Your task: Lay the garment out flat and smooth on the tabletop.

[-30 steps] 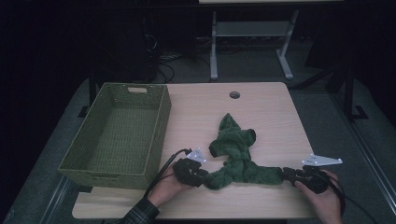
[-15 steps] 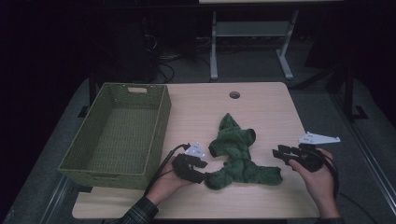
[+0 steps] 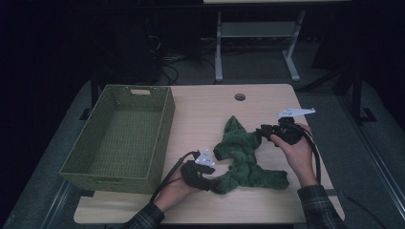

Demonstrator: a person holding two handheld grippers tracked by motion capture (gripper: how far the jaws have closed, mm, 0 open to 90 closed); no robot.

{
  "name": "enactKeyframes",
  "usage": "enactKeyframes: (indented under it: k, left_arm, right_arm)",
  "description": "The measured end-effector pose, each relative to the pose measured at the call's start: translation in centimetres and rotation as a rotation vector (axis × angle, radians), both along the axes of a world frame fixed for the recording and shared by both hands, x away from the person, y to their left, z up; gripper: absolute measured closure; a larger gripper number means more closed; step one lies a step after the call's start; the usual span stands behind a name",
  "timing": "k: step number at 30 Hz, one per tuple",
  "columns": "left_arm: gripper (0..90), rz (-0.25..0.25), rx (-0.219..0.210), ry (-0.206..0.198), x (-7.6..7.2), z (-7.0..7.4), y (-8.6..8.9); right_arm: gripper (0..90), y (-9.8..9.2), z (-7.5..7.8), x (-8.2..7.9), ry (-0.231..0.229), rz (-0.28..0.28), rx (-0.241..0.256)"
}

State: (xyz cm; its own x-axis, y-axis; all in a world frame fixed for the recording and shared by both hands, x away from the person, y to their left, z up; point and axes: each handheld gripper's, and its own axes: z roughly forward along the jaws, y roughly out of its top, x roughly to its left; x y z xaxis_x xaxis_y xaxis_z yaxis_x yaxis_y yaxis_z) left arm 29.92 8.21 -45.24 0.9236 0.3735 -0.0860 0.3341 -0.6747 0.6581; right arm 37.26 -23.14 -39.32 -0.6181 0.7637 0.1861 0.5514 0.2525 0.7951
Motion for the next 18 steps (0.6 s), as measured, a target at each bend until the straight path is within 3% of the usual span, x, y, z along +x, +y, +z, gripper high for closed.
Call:
enactKeyframes:
  k: [9,18]
  left_arm:
    - [49.3,-0.003,0.014,0.003,0.0,-0.5,-0.2]
    - [50.6,-0.001,0.027,0.006,-0.1,-0.8,-0.3]
  right_arm:
    - [67.5,3.9,-0.4,3.3,0.035,0.033,-0.017]
    - [66.6,6.9,-2.1,6.3,0.096,0.029,-0.055]
